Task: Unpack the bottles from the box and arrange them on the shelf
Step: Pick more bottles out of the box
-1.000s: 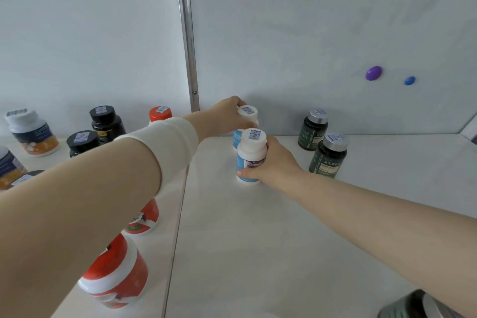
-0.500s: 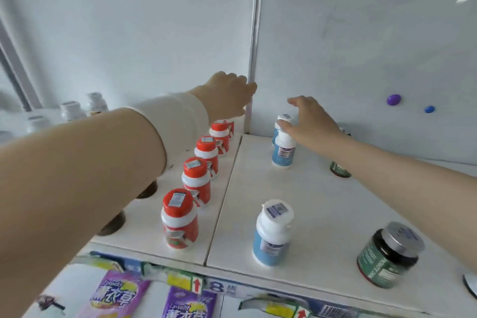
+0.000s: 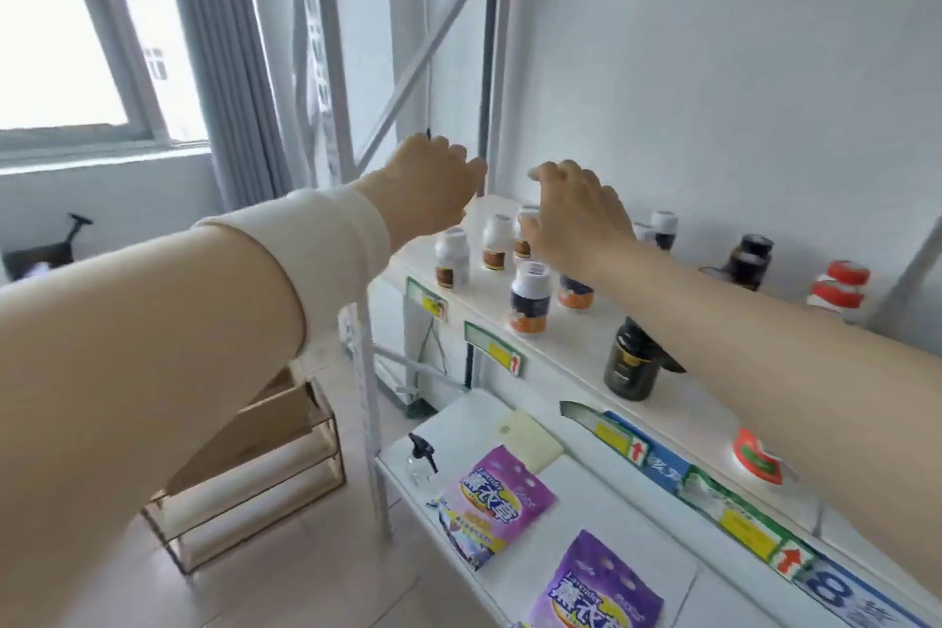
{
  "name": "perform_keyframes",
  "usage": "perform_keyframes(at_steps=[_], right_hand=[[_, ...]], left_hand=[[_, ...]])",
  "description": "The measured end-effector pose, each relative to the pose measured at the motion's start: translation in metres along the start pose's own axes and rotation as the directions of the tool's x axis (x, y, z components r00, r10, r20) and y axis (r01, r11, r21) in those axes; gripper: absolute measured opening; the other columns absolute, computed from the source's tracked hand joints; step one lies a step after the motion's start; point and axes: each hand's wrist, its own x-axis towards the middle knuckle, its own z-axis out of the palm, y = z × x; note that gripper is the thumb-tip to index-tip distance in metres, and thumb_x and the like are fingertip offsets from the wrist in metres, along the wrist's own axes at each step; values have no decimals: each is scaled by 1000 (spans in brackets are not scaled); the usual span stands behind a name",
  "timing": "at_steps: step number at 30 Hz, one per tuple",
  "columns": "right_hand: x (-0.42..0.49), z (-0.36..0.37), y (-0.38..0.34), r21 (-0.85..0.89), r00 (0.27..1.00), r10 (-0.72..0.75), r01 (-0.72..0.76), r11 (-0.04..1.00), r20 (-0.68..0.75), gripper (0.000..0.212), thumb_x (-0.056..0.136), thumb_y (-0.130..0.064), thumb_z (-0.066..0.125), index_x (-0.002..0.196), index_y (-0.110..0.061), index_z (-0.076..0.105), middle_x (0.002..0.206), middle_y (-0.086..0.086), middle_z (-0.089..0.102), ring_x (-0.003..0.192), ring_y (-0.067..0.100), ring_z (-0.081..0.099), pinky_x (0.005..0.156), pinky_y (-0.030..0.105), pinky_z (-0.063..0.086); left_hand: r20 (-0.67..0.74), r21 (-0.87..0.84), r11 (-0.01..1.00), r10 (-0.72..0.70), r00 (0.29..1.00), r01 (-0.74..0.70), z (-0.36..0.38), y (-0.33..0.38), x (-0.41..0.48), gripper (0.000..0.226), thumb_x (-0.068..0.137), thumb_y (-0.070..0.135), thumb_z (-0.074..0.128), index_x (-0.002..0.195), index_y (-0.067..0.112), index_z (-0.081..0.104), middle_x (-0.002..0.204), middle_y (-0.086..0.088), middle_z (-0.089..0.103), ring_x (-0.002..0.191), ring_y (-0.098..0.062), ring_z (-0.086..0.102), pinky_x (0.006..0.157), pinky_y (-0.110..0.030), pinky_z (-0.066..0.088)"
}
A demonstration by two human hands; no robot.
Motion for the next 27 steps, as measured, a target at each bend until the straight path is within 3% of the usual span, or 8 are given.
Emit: perform_keyframes(at_steps=[5,9,12,14,16,19,21,27], right_hand=[[57,74,-144,116,975,-220,214,970,41,47,93,-26,43,136,-8,36,138,14,41,126,32,40,100,40,33],[84,153,-248,221,933,-328,292,931,150,48,94,-26,42,138,-9,34,140,13,39,128,30,38,103,41,31],[83,223,-303,259,868,-361,283,924,341,47,94,-30,43,136,-11,36,140,13,40,128,30,39,103,41,34],[78,271,-327,256,750,-368,268,929,549,50,93,-35,46,136,-11,37,139,12,41,127,30,42,101,41,37],[74,315,-340,233,532,-355,284,930,769,53,93,-39,46,137,-10,38,138,10,45,125,29,46,101,39,41],[80,381,-349,198,203,-286,366,909,937,56,92,-48,43,133,-10,47,137,7,50,124,27,48,104,41,40],[96,419,-353,188,154,-263,381,905,953,56,92,-48,42,132,-9,49,136,7,51,124,26,47,104,42,39],[174,499,-354,226,168,-293,332,916,941,49,94,-39,43,134,-10,44,136,9,49,124,28,48,102,38,41]], left_hand=[[187,15,974,-226,956,228,103,-113,-71,37,95,21,44,131,10,42,125,-11,54,114,-30,54,93,-37,41],[391,-59,895,-387,835,442,202,-179,-129,38,95,26,46,129,10,44,130,-11,52,121,-30,49,98,-37,38],[593,-104,871,-333,733,481,277,-198,-174,38,95,25,48,129,11,47,129,-9,56,118,-29,55,94,-38,43],[797,-141,884,-166,581,446,329,-197,-197,39,92,30,53,127,12,52,124,-7,60,111,-28,59,89,-38,48],[911,-178,889,-13,412,422,378,-193,-212,43,90,35,55,127,13,54,122,-4,61,110,-27,59,92,-39,50],[940,-213,870,58,335,445,441,-187,-216,44,95,32,48,135,14,48,132,-4,53,118,-28,54,98,-43,47],[939,-248,829,77,336,501,473,-188,-205,44,97,34,44,137,17,44,136,-6,49,122,-29,50,100,-44,44],[945,-298,703,123,302,645,550,-211,-157,43,95,37,47,134,18,47,130,-5,53,117,-26,53,100,-43,45]])
